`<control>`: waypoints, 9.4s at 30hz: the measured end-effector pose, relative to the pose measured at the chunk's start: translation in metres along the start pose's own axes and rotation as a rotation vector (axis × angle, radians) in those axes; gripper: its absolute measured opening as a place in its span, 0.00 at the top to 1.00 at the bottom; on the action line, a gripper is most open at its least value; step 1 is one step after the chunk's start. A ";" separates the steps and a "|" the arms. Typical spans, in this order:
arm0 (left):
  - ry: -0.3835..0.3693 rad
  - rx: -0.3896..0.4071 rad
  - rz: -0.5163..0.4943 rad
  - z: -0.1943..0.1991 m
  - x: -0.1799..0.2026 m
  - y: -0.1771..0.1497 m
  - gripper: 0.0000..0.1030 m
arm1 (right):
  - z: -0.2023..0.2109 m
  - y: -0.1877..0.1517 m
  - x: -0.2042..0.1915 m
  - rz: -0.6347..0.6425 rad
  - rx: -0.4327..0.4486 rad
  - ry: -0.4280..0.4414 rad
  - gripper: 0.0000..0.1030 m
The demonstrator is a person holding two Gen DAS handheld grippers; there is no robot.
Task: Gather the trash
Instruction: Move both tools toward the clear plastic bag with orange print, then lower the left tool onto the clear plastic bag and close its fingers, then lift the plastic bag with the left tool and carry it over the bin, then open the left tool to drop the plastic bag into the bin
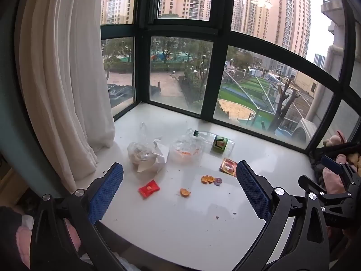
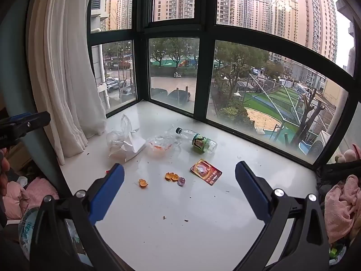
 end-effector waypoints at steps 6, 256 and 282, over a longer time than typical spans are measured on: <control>0.027 -0.044 0.022 -0.009 -0.012 0.001 0.06 | -0.009 0.001 -0.011 0.025 -0.030 0.008 0.07; 0.178 -0.511 0.244 0.133 -0.196 -0.244 0.97 | 0.018 -0.182 -0.338 0.259 -0.534 0.989 0.95; 0.152 -0.644 0.281 0.146 -0.227 -0.327 0.96 | 0.045 -0.240 -0.362 0.390 -0.499 0.936 0.95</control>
Point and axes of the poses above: each gripper's, at about its wrist camera, not at the fingertips, and z roughly against the way its jaws point, x to its right, y to its top, the point moved 4 cm from there along -z, roughly the way its jaws point, and after that the axes turned 15 degrees about x, right-handed, at the moved point
